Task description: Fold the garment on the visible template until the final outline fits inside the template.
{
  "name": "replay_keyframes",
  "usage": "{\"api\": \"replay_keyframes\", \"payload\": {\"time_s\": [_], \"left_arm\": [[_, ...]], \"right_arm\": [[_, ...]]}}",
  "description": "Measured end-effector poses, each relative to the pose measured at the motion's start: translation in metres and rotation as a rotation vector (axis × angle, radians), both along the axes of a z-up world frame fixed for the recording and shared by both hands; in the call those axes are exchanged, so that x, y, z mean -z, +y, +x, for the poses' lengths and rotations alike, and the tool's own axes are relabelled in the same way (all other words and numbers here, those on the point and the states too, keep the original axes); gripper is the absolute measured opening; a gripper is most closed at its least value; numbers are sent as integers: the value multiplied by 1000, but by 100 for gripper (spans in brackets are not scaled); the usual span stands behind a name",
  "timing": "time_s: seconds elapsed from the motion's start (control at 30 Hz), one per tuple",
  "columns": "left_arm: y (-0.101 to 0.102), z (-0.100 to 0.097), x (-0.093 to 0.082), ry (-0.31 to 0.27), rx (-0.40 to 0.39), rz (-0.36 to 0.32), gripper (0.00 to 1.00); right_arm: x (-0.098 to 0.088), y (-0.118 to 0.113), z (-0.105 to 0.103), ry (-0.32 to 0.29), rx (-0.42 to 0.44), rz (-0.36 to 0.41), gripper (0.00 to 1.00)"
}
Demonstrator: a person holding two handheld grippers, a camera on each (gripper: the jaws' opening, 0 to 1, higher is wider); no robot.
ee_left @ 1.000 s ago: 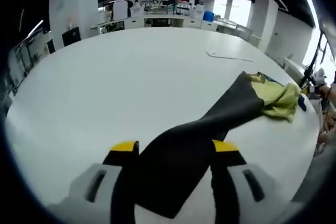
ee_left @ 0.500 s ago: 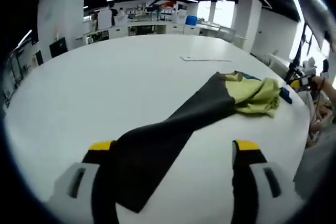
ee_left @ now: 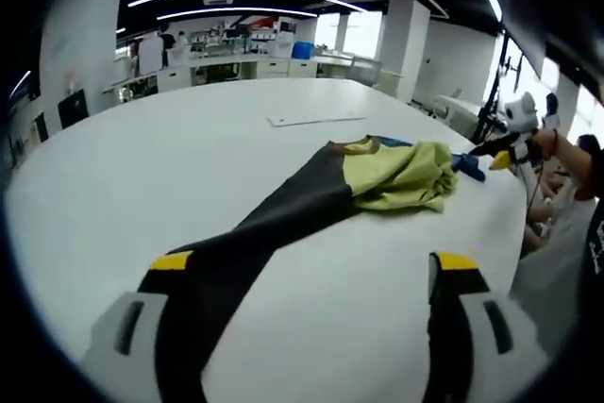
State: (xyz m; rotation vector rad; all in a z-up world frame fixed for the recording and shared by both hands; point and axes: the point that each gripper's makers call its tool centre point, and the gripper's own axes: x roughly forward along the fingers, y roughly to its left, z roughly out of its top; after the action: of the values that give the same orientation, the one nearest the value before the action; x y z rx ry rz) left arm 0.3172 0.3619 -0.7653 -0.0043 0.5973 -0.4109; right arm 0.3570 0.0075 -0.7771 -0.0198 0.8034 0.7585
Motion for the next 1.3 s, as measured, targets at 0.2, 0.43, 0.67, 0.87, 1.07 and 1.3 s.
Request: {"api": "replay_keyframes", "payload": {"time_s": [0.2,0.43,0.67,0.87,1.07,1.3], "left_arm": [[-26,-10,-9,-4,53,-8,99],[-47,-19,-10,-1,87,-29,98],[-69,-31,-9,8,136,-44,96],[-87,-41,-12,3,179,-78,96],[-98,-46,-14,-1,201,-91,95],[-104,-49,-14,-11,217,-96,92]], "right_arm": [[1,26,-17,0,-64,16,85],[3,53,-30,-33,-129,19,76],[9,80,-34,-73,-193,34,67],[16,99,-28,-104,-227,44,61],[28,107,-17,-137,-241,-1,56],[49,104,-5,-144,-245,-83,46]]}}
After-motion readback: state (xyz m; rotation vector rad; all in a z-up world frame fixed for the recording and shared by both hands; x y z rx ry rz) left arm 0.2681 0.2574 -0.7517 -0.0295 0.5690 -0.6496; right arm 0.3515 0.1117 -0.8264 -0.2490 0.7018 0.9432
